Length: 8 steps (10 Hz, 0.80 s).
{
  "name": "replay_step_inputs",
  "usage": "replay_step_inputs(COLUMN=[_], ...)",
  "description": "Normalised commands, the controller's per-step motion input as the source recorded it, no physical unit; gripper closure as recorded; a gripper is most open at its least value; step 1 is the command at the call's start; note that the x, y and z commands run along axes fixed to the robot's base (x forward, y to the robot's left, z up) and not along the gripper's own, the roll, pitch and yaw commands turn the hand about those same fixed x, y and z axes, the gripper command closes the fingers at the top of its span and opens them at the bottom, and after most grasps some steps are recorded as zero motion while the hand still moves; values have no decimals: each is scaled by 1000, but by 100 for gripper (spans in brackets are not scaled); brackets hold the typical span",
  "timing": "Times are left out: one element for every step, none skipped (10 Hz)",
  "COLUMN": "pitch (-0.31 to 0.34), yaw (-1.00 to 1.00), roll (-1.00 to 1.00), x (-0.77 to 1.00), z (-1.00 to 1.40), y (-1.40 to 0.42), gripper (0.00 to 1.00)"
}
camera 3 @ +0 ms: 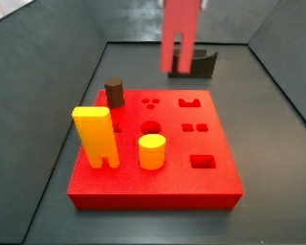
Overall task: Pick up the double-square object. Move up. Move to above the board. Insert the double-square object.
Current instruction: Insert the double-square object.
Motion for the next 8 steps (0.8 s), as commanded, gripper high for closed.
replay_step_inputs(pitch=[34, 44, 20, 0, 23, 0, -17, -19], yaw=[0, 0, 37, 91, 0, 0, 129, 154], roll=[13, 21, 24, 41, 0, 27, 53, 110], x=[1000, 1000, 1000, 680, 11, 0, 0, 0], z=[-600, -643, -643, -577, 0, -257, -734, -734], y=[-120, -60, 0, 0, 0, -51, -46, -6], gripper=[100, 100, 100, 100, 100, 100, 100, 100])
